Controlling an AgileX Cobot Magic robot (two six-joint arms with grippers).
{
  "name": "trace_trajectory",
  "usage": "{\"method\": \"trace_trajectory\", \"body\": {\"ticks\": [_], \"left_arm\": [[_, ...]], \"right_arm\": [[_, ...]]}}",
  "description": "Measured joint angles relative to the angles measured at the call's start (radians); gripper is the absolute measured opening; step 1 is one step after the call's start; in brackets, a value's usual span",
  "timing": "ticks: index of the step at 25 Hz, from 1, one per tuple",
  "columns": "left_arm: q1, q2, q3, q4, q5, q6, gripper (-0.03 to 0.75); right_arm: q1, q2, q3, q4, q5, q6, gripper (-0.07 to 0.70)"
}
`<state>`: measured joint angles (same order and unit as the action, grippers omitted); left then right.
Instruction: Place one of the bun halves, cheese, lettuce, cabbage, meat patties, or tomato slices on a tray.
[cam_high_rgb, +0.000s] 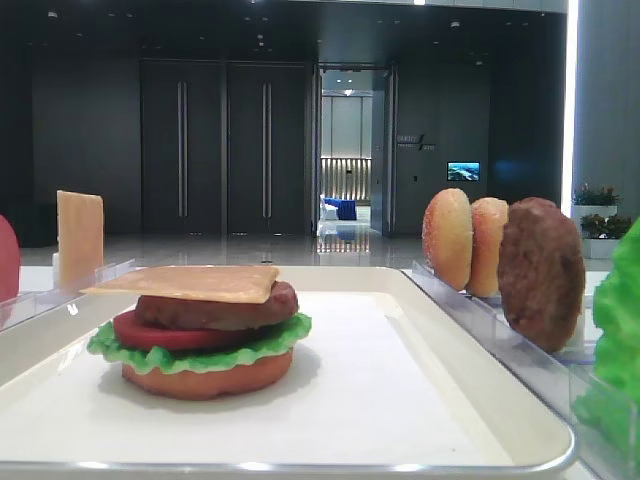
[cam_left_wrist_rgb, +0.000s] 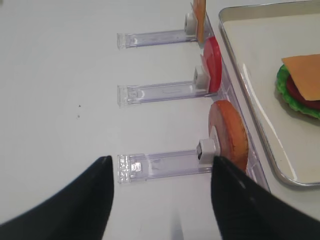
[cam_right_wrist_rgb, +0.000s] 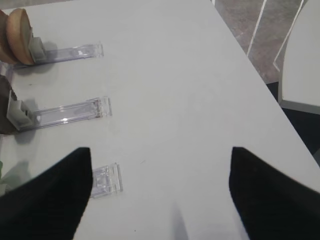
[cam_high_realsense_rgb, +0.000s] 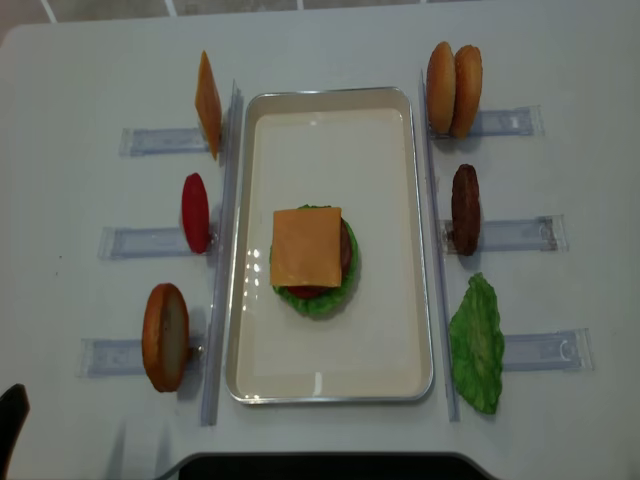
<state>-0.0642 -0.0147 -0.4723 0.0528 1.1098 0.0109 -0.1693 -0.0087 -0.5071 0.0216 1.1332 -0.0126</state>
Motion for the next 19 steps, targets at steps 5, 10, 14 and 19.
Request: {"method": "trace_trajectory", "body": {"ticks": [5, 10, 14, 19], "left_arm": [[0.000, 0.000, 0.000, -0.001, 0.000, 0.000, 0.471], [0.000, 0.000, 0.000, -0.001, 0.000, 0.000, 0.471], [0.000, 0.000, 0.000, -0.001, 0.000, 0.000, 0.471], [0.000, 0.000, 0.000, -0.001, 0.000, 0.000, 0.471]], "right_arm": [[0.000, 0.000, 0.000, 0.000, 0.000, 0.000, 0.535], [0.000, 0.000, 0.000, 0.000, 0.000, 0.000, 0.535], [0.000, 0.000, 0.000, 0.000, 0.000, 0.000, 0.535], [0.000, 0.000, 0.000, 0.000, 0.000, 0.000, 0.535]]}}
